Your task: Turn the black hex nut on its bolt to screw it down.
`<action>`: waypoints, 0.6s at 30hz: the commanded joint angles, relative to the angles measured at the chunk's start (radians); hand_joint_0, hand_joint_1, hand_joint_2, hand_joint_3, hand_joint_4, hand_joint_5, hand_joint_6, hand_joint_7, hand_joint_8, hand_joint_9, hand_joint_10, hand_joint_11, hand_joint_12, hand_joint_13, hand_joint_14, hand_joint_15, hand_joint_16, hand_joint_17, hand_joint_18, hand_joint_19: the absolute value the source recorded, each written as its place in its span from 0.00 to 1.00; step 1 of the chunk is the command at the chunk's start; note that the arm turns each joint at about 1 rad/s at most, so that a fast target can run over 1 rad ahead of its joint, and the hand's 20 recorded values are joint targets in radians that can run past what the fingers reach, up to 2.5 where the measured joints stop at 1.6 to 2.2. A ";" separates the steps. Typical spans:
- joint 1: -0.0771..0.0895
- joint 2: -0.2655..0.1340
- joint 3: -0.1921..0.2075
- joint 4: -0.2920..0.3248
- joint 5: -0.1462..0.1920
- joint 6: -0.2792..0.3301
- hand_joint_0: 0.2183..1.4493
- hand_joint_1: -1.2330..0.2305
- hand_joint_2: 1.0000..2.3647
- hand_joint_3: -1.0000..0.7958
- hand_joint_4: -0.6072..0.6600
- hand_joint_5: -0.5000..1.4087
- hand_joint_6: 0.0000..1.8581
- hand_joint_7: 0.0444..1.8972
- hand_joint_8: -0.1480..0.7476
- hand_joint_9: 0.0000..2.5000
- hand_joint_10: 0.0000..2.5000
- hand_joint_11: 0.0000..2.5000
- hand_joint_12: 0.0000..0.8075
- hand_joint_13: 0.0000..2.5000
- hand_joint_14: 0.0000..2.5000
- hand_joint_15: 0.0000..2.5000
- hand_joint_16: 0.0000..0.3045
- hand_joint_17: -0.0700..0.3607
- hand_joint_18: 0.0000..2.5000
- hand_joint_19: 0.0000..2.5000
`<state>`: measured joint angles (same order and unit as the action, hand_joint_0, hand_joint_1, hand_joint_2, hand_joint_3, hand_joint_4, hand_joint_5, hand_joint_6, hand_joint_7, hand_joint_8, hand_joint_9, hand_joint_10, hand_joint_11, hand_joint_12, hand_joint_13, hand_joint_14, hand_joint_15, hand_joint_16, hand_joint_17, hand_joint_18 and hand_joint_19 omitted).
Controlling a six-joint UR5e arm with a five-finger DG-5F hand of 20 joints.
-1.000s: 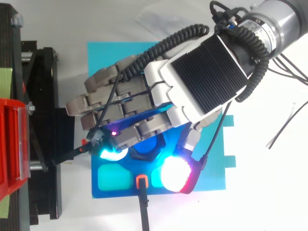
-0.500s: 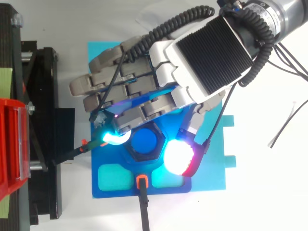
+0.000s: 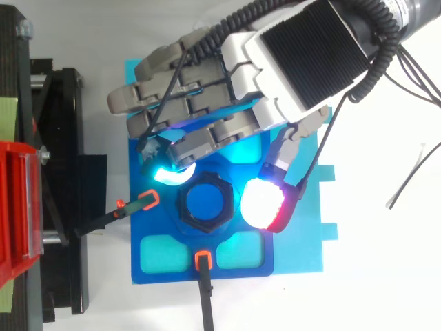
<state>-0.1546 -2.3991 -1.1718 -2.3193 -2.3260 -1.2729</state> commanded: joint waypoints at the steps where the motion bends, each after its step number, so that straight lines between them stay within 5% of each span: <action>1: 0.001 0.000 0.024 -0.005 -0.004 0.018 0.19 0.63 0.00 0.28 0.75 0.19 0.27 0.50 0.58 0.25 0.00 0.13 0.49 0.18 0.00 0.03 0.20 0.49 0.21 0.19; 18: 0.067 0.000 0.106 -0.095 0.007 0.061 0.22 0.50 0.00 0.28 0.73 0.19 0.27 0.49 0.56 0.25 0.00 0.13 0.47 0.18 0.00 0.03 0.19 0.46 0.21 0.19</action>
<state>-0.0993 -2.3986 -1.0709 -2.3841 -2.3208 -1.2085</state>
